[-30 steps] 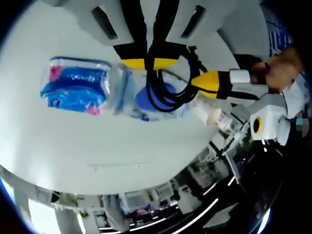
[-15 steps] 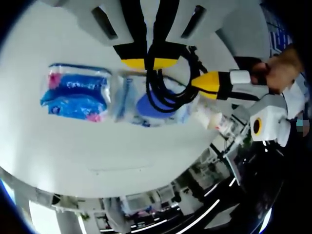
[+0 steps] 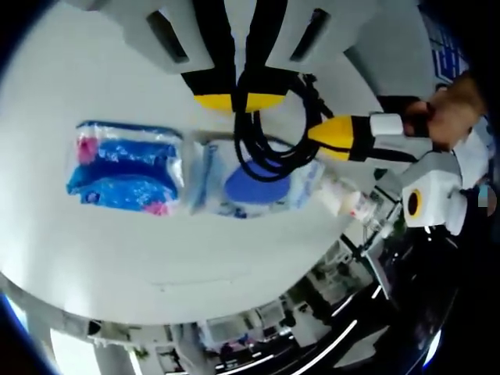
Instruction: Arrange the tabletop items into an orderly group along one side of the table until the central work area is clear of visible clutter.
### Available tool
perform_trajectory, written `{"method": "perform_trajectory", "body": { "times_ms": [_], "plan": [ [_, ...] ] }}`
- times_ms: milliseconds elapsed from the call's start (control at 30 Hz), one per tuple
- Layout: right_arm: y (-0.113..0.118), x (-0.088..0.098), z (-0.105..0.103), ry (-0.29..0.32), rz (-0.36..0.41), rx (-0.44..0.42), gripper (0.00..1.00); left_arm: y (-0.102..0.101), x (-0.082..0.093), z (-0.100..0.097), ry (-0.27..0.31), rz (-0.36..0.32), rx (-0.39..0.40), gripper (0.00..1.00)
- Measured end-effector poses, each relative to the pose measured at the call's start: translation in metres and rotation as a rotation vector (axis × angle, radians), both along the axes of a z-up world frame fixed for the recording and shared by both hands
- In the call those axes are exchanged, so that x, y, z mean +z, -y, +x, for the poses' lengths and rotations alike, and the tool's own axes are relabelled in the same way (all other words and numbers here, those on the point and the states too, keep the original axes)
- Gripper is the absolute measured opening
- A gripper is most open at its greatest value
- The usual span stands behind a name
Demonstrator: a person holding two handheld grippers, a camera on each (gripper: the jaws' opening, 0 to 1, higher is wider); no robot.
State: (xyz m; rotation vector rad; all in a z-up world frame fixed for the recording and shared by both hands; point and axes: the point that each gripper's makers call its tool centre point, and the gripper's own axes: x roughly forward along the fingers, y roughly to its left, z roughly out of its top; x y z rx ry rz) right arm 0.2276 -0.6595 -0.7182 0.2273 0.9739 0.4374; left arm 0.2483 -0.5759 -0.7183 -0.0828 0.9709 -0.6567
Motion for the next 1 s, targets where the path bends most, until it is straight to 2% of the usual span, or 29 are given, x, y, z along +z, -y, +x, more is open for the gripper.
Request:
{"method": "perform_trajectory", "body": {
  "times_ms": [1000],
  "plan": [
    [0.004, -0.023, -0.018, -0.064, -0.019, 0.001, 0.00, 0.005, -0.025, -0.016, -0.065, 0.015, -0.027, 0.02]
  ]
}}
